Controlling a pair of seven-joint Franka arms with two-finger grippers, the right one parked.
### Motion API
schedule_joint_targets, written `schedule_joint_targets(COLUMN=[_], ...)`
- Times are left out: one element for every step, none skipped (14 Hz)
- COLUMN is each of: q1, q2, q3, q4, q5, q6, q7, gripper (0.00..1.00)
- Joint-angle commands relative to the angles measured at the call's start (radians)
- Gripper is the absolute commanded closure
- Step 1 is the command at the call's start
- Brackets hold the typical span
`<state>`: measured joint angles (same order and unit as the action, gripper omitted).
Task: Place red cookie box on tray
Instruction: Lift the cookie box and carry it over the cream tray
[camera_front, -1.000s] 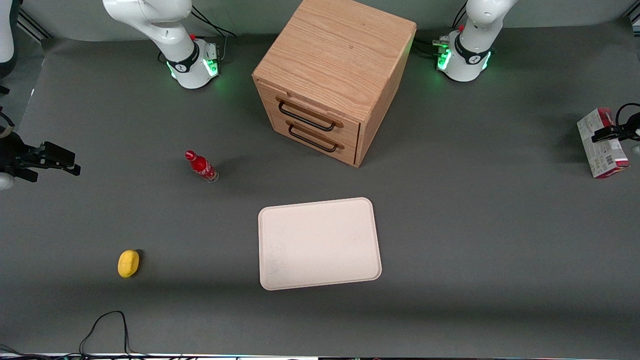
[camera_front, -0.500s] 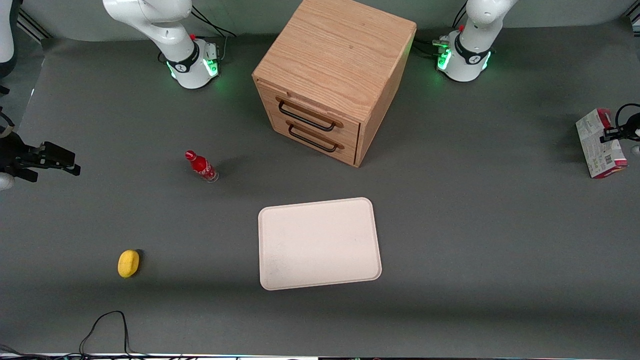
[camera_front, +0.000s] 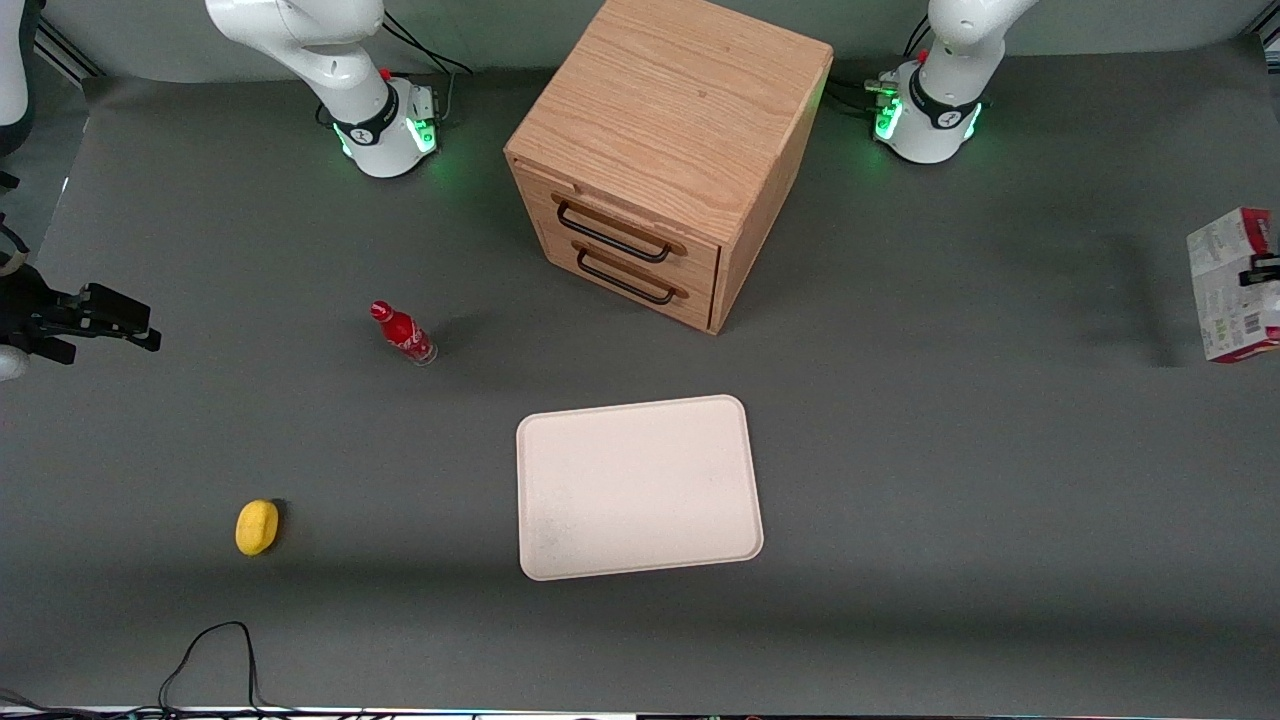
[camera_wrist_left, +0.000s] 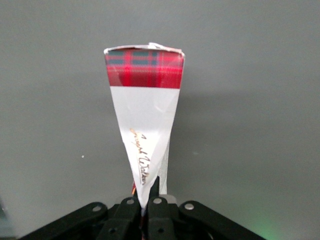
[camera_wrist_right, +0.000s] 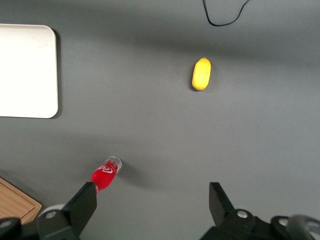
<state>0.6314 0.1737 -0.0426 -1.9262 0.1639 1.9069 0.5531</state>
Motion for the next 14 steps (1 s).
schedule_joint_targets(q1=[-0.134, -0.177, -0.218, -0.258, -0.294, -0.329, -0.369, -0.415, -0.453, -0.498, -0.536, -0.574, -0.631, -0.695], q2=[-0.011, -0.011, -0.003, 0.009, 0.035, 0.067, 0.093, 0.105, 0.107, 0.107, 0.109, 0.119, 0.135, 0.159], q3=[0.012, 0.012, 0.012, 0.010, 0.010, 0.010, 0.009, 0.006, 0.004, 0.003, 0.004, 0.003, 0.000, -0.003], q4=[0.223, 0.302, 0.394, 0.479, 0.568, 0.651, 0.715, 0.755, 0.765, 0.766, 0.768, 0.768, 0.771, 0.791], q5=[0.014, 0.014, 0.014, 0.014, 0.009, -0.001, -0.006, -0.023, -0.041, -0.069, -0.108, -0.139, -0.153, -0.155], q6=[-0.257, -0.334, -0.407, -0.486, -0.567, -0.639, -0.693, -0.728, -0.744, -0.746, -0.744, -0.738, -0.727, -0.718], q7=[-0.096, -0.123, -0.148, -0.182, -0.226, -0.270, -0.326, -0.390, -0.457, -0.531, -0.605, -0.680, -0.759, -0.841], gripper=[1.00, 1.00, 1.00, 1.00, 1.00, 1.00, 1.00, 1.00, 1.00, 1.00, 1.00, 1.00, 1.00, 1.00])
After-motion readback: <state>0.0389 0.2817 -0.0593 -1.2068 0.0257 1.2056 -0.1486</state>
